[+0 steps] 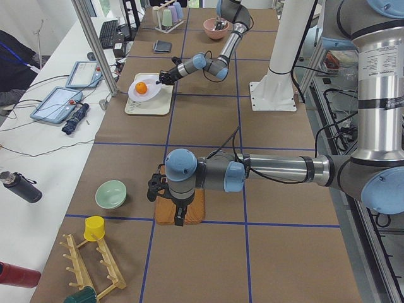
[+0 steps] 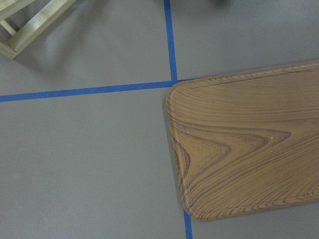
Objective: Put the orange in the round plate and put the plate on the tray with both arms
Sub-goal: 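Release the plate on the tray and open the right gripper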
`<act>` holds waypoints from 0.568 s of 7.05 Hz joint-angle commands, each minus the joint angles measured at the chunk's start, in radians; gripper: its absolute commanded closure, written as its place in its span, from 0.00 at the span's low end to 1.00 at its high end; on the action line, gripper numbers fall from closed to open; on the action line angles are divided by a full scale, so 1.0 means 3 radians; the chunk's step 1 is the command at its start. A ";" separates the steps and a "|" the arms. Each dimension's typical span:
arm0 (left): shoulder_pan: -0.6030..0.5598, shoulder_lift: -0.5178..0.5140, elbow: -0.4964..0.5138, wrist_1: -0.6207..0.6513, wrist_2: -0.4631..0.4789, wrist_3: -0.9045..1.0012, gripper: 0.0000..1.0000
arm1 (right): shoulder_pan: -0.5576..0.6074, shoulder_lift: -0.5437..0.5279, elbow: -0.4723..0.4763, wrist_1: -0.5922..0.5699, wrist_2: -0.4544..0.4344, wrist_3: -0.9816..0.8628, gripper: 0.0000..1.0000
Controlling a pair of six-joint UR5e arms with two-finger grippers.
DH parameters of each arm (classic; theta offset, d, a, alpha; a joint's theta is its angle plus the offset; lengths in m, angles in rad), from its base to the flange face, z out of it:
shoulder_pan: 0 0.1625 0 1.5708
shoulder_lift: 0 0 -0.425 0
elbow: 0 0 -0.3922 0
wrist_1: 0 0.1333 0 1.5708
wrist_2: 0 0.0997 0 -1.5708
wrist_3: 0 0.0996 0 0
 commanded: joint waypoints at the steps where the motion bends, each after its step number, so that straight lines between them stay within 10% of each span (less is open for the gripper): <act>1: 0.0010 -0.0009 0.0005 0.0000 0.0000 0.0000 0.01 | -0.0035 -0.0014 0.0043 -0.0009 0.0144 -0.0219 0.27; 2: 0.0010 -0.0014 0.0005 0.0000 0.0000 -0.0005 0.01 | -0.0111 -0.0105 0.0236 -0.0009 0.0180 -0.0606 0.00; 4: 0.0010 -0.0014 0.0005 0.0000 0.0000 -0.0005 0.01 | -0.0143 -0.0554 0.1001 -0.0176 0.0612 -0.1556 0.00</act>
